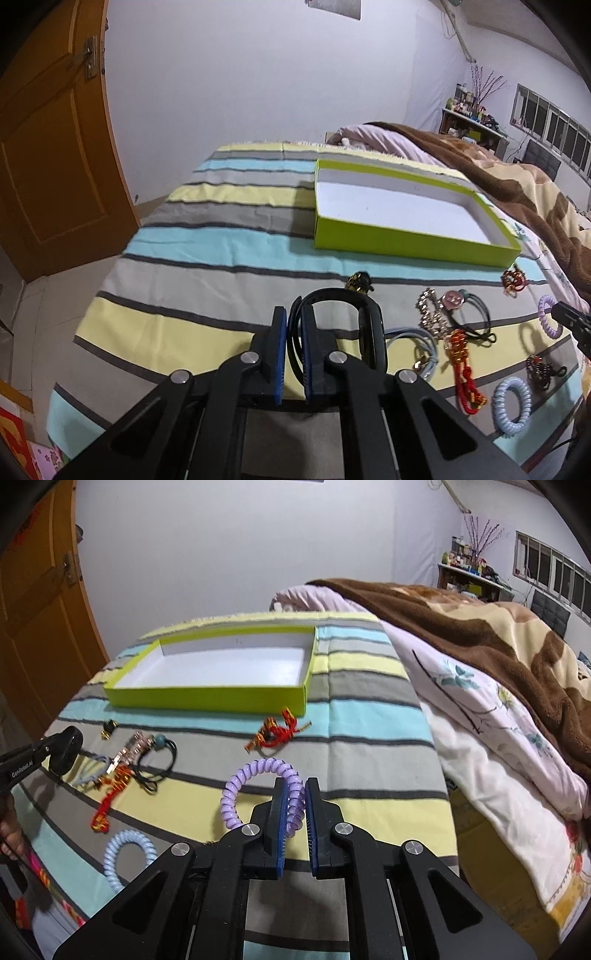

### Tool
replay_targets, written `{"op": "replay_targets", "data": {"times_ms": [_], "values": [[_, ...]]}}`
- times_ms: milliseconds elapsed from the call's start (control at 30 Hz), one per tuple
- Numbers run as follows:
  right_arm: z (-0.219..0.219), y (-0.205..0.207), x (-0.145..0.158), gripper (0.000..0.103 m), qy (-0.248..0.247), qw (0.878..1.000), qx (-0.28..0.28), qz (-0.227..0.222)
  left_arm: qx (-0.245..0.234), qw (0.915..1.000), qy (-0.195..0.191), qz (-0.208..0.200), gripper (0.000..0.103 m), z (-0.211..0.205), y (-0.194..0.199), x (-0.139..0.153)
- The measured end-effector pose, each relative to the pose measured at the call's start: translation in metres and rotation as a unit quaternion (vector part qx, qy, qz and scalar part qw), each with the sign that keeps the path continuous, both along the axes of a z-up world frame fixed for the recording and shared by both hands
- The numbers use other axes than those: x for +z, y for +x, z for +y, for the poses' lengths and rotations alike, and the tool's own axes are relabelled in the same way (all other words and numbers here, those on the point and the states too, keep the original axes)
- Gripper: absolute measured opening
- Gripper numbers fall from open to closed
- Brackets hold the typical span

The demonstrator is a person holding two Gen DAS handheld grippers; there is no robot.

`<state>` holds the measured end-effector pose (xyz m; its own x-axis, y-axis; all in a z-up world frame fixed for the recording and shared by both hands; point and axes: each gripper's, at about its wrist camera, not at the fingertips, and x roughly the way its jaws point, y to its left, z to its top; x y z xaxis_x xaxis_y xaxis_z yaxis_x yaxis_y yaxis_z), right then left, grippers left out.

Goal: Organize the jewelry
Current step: 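Carry both items into the lime-green box and open both tools to release them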

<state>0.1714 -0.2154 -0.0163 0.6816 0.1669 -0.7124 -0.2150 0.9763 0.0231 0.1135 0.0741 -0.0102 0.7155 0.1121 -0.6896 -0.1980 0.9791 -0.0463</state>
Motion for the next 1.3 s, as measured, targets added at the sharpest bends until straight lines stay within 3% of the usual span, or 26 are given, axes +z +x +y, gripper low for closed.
{"op": "replay_targets", "data": {"times_ms": [233,567,1000,1300], "values": [[0.012,0.008,0.024,0.009,0.013,0.999,0.021,-0.026,-0.02,0.9994,-0.004,-0.028,0.008,-0.006,0.008,0.029],[0.025,0.061,0.038,0.009,0.028,0.998,0.04,-0.035,-0.043,0.9982,-0.007,-0.04,0.008,-0.012,0.066,0.046],[0.041,0.165,0.006,0.009,0.013,1.0,0.026,0.01,-0.058,0.9983,0.006,-0.004,0.008,-0.01,0.164,0.022],[0.048,0.203,-0.016,0.009,-0.005,0.999,0.018,0.04,-0.049,0.9981,0.018,0.033,0.008,-0.006,0.2,-0.002]]}}
